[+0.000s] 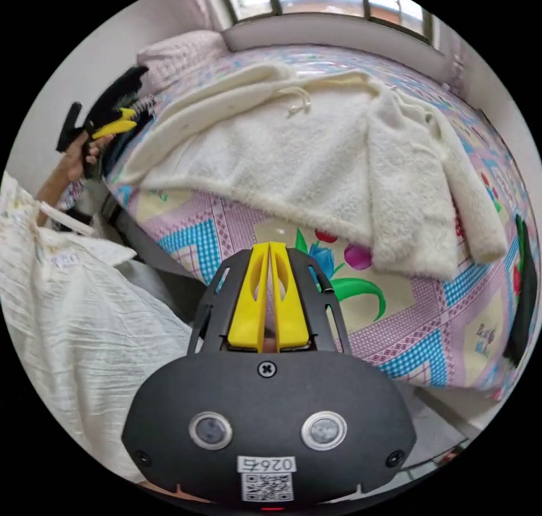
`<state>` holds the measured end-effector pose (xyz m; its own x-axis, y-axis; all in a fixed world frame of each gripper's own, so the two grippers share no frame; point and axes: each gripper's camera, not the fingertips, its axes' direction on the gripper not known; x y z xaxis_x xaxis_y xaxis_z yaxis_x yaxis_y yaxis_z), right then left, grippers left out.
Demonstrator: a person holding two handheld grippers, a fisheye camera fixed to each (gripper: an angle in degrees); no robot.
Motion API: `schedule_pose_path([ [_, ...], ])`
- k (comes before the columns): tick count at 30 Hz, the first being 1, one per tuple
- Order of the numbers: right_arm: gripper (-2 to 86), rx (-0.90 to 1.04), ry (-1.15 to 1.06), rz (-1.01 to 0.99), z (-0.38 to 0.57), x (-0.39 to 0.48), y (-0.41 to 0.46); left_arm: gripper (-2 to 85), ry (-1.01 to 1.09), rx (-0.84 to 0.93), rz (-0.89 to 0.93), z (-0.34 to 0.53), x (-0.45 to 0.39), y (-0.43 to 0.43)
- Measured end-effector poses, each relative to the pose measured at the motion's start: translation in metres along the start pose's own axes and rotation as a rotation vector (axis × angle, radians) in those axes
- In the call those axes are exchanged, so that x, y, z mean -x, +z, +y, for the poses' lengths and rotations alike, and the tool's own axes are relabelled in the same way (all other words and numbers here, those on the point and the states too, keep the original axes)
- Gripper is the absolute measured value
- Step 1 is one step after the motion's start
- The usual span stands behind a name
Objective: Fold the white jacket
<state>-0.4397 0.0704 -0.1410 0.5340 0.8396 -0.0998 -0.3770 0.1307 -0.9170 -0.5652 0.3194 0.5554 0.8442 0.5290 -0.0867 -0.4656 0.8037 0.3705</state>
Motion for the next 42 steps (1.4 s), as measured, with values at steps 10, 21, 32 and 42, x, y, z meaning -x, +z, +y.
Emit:
schedule_pose_path([
  [10, 3.4, -0.262, 0.127, -0.063, -0.058, -0.045, -0.087, 25.1, 0.602, 0.185, -0.408, -0.117, -0.194, 0.192],
  [21, 6.6, -0.275, 0.31, 0.023, -0.104, -0.119, -0.112, 6.0, 0.61, 0.298, -0.512, -0.19, -0.127, 0.215],
  [32, 6.4, -0.252, 0.427, 0.048, -0.121, -0.155, -0.11, 7.8, -0.168, -0.138, 0.31, -0.212, 0.154, 0.119],
  [42, 11.4, -0.188, 0.478, 0.057, -0.139, -0.189, -0.08, 23.5, 0.115, 0.094, 0.685, -0.217, 0.003, 0.207],
])
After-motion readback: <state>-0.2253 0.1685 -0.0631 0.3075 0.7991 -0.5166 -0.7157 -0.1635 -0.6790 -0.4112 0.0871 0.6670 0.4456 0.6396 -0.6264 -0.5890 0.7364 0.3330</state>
